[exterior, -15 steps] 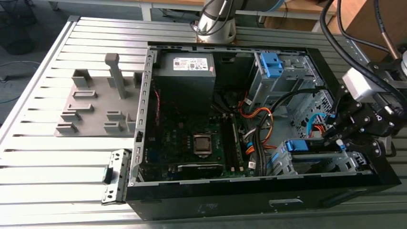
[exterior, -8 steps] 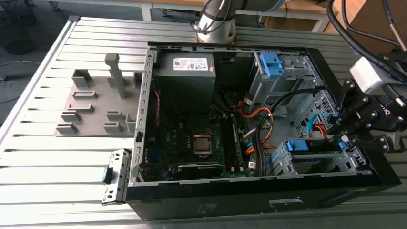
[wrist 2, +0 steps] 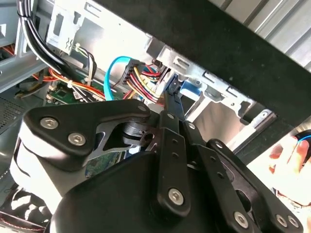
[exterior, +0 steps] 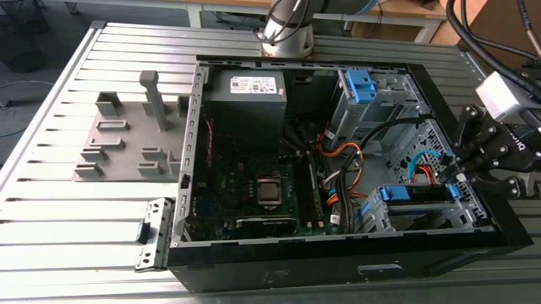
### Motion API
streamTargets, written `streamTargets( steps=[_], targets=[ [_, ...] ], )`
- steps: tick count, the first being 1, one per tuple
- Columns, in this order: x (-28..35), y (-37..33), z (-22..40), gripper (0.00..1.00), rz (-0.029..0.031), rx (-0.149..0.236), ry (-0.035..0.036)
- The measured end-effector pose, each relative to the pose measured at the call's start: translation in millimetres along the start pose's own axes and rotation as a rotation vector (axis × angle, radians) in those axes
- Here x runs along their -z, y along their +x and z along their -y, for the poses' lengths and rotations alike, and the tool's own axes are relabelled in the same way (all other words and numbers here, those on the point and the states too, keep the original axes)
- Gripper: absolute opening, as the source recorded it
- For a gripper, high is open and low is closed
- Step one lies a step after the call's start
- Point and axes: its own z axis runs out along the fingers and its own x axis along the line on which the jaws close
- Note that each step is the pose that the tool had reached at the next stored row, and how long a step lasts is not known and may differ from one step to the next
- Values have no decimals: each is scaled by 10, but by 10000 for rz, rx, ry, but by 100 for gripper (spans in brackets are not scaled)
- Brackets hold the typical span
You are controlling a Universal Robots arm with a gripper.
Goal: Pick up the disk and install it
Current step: 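Insert the first disk wire, then insert the second disk wire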
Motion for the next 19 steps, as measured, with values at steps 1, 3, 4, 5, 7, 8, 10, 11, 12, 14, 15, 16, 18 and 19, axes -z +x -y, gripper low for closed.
streamTargets(
  steps=[1,3,4,5,7,8,10,11,12,14,15,16,18,19],
  targets=[
    [2,-1,15,11,0,-1,-21],
    [10,-1,36,11,0,-3,-45],
    [27,-3,39,11,-2,-3,-47],
    [51,-4,39,11,1,-2,-49],
    [122,-10,34,11,3,-4,-50],
    [170,-14,30,11,2,-4,-50],
    [254,-21,23,11,2,-3,-50],
    [276,-23,20,11,1,-4,-50],
    [278,-23,20,11,2,-3,-50],
    [277,-23,21,11,4,-3,-50],
    [277,-23,21,11,4,-3,-51],
    [278,-23,21,11,4,-3,-51],
    [279,-23,20,11,2,-3,-51],
    [279,-23,20,11,2,-3,-51]
  ],
)
